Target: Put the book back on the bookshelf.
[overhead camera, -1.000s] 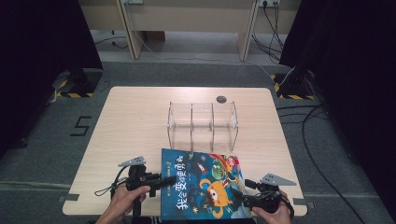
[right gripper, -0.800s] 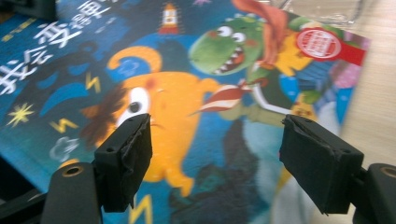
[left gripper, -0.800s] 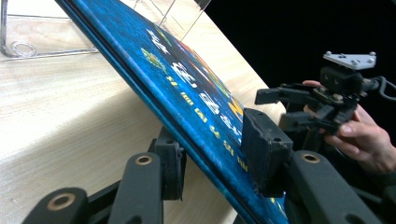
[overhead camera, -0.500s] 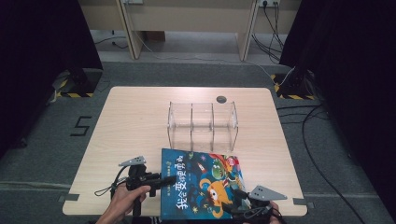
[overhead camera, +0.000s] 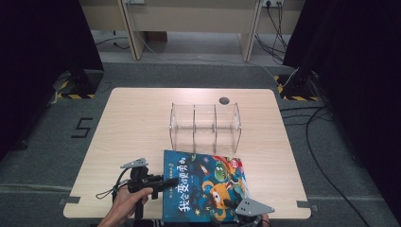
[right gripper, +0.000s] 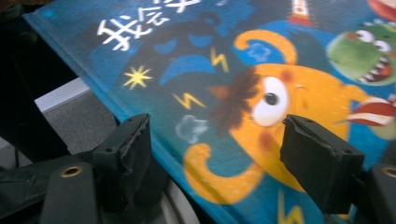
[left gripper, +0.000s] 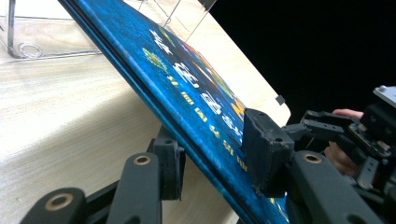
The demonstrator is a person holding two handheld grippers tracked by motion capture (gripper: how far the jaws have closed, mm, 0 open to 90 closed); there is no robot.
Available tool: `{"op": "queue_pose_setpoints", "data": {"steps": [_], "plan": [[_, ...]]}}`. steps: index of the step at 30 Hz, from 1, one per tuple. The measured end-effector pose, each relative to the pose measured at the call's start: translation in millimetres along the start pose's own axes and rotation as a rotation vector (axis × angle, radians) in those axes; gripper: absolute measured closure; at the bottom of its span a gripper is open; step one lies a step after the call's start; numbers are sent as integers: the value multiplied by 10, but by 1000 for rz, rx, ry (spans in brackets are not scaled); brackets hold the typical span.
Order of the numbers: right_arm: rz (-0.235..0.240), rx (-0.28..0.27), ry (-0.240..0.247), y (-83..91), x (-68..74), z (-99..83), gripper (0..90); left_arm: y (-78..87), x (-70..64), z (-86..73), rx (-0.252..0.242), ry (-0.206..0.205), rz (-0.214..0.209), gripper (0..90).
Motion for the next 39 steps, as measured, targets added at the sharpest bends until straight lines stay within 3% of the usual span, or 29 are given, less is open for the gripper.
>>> {"op": "queue_pose_setpoints", "data": {"steps": [6, 10, 14, 16, 22, 25, 35, 39], "plan": [[-12, -3, 66, -83, 139, 15, 204, 6, -36, 13, -7, -1, 23, 592], [-34, -1, 139, -126, 199, 9, 155, 9, -66, 21, -13, 0, 34, 593], [-37, -14, 161, -147, 229, 18, 146, 10, -79, 27, -19, 14, 43, 597], [-68, -8, 210, -162, 233, 10, 145, 8, -87, 29, -21, 16, 46, 602], [-134, -17, 262, -213, 240, 16, 138, -2, -128, 23, -23, 10, 52, 600], [-169, -16, 312, -241, 231, 26, 135, -11, -156, 18, -22, 8, 51, 600], [-256, -19, 384, -303, 214, 37, 129, -46, -207, -4, -20, 9, 43, 599], [-284, -20, 393, -323, 216, 36, 130, -51, -214, -9, -17, 7, 41, 599]]}}
Point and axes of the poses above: each handheld gripper's, and its own axes: y roughly backward along the jaws, z roughly out of its top, x roughly to its left, the point moved 9 cm from there along -y, roughly forward along the jaws, and after that the axes turned 10 degrees about -y, right-handed, at the moved point
